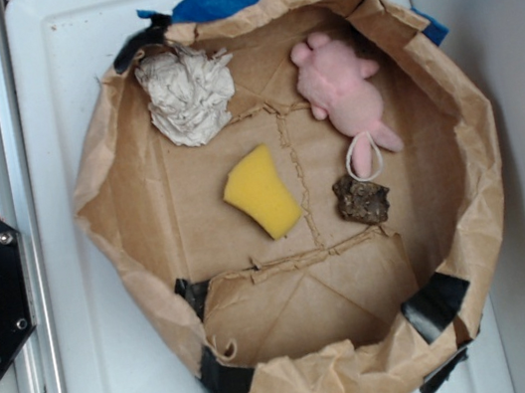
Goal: Grab the pink bunny.
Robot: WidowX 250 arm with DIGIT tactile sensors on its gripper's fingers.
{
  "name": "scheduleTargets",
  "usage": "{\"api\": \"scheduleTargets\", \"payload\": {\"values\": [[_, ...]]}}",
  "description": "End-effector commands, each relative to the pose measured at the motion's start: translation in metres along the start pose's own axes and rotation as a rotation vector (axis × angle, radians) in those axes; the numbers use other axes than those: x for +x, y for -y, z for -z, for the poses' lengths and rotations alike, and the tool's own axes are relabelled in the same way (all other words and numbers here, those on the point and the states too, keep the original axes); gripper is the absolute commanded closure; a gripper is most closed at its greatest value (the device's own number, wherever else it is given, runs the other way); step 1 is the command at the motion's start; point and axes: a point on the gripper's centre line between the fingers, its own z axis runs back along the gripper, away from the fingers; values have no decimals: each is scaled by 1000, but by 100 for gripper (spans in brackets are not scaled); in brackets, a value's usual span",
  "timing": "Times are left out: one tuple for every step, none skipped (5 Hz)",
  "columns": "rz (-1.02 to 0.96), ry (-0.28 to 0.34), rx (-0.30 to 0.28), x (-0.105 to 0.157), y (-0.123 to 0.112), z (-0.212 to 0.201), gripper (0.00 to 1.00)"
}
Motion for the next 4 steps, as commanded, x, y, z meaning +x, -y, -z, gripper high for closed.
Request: {"api": "scheduleTargets", "payload": {"values": [[0, 0, 0, 0, 0, 0, 0], [-40, 16, -1, 35, -13, 8, 0], [-61, 40, -6, 62, -22, 13, 0], [-39, 39, 6, 73, -19, 25, 0]]}}
